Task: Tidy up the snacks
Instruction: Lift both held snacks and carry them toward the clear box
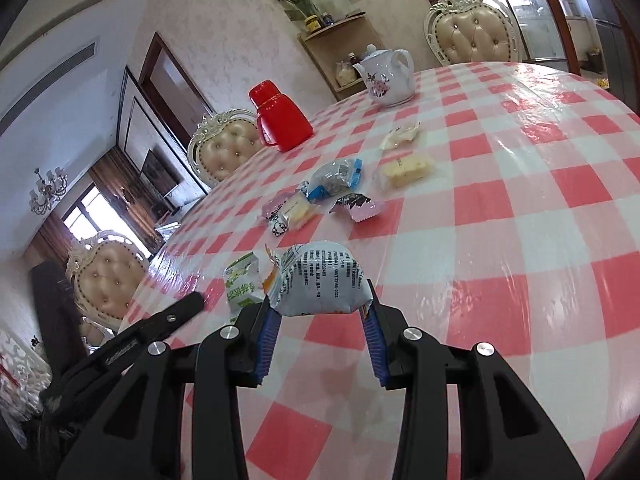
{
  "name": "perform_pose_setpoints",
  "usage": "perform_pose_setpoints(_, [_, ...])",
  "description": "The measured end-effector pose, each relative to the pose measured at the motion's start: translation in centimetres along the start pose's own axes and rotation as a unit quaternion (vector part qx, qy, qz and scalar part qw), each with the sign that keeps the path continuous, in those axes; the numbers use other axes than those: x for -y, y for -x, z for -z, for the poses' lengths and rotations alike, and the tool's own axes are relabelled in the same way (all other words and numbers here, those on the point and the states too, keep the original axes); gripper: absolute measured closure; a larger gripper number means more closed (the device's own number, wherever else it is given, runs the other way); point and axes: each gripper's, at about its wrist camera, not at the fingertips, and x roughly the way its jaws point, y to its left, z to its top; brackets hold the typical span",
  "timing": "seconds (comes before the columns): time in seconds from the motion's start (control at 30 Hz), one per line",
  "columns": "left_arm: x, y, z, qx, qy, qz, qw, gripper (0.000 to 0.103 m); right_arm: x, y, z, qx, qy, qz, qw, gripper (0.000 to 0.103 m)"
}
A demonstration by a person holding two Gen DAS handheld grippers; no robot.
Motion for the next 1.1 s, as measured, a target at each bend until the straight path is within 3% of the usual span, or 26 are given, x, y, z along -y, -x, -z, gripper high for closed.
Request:
perform_pose_setpoints(0.13, [1.3, -3.2, -2.4, -0.025, -0.025, -0.044, 0.9984, 0.021, -0.8, 1.2, 0.3, 0.005, 0.006, -0.009, 1.000, 0.064])
perform_pose_setpoints(0.33, [2.1, -8.4, -3.6, -0.085, -0.024, -0.066, 0.9939, 0.024, -1.7, 3.3, 0.5, 0.015, 0.026, -0.012, 0.999, 0.064])
perform_pose_setpoints(0.37, [2.2, -8.8, -3.2, -0.091, -0.027, -0.063, 0.9935, 0.033, -1.7, 3.6, 0.6, 0.015, 0.029, -0.011, 0.999, 0.064])
perform_pose_setpoints(0.4, [2.2, -8.6, -2.9, -0.086, -0.036, -0.073, 0.9930, 0.060, -1.7, 3.8, 0.8, 0.014, 0.030, -0.012, 0.999, 0.064])
perform_pose_setpoints(0.43, [2.2, -8.1, -2.5, -0.079, -0.040, -0.065, 0.9939, 0.069, -1.7, 3.9, 0.9, 0.013, 0.031, -0.013, 0.999, 0.064])
perform_pose_setpoints(0.5, [1.3, -7.0, -2.0, -0.075, -0.012, -0.029, 0.9967, 0.069, -1.7, 3.8, 1.3, 0.009, 0.033, -0.014, 0.999, 0.064])
perform_pose_setpoints(0.63, [0.9, -3.3, -0.9, -0.041, -0.024, -0.028, 0.9985, 0.069, -2.1, 2.5, 2.3, -0.010, 0.035, -0.012, 0.999, 0.064])
perform_pose_setpoints(1.1, [-0.9, 6.2, 3.2, -0.011, -0.085, -0.077, 0.9933, 0.069, -6.9, 1.6, 5.5, -0.046, 0.089, -0.030, 0.994, 0.064])
